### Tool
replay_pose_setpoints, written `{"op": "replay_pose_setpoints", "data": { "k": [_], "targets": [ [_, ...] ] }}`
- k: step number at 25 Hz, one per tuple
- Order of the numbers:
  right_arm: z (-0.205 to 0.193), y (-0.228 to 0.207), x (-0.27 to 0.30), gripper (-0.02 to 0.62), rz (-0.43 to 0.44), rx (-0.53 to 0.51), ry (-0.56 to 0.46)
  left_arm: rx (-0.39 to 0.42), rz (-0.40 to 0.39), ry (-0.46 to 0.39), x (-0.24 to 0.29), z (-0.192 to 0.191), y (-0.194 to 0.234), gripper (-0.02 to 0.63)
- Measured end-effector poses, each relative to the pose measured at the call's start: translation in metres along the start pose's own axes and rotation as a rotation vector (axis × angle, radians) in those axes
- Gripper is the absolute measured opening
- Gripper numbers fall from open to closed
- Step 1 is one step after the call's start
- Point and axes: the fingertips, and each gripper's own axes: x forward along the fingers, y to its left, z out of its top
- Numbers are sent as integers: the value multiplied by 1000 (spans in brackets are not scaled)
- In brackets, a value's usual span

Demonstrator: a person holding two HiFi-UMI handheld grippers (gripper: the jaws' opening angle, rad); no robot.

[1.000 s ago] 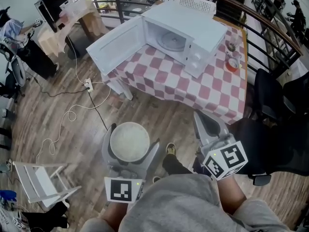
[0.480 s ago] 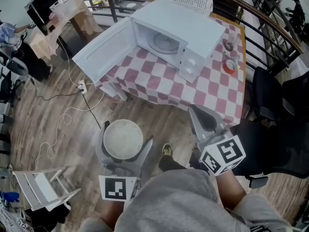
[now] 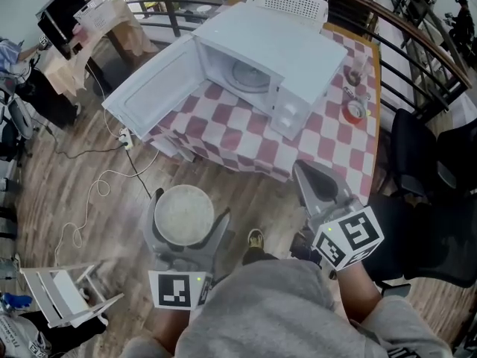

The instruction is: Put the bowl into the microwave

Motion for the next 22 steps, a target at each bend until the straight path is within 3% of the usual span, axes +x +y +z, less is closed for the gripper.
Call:
{"op": "replay_pose_setpoints", "data": {
  "k": [22],
  "targets": [
    [11, -31, 46, -2, 83, 22, -21, 22, 54, 1, 57, 4, 5, 523]
  ]
}}
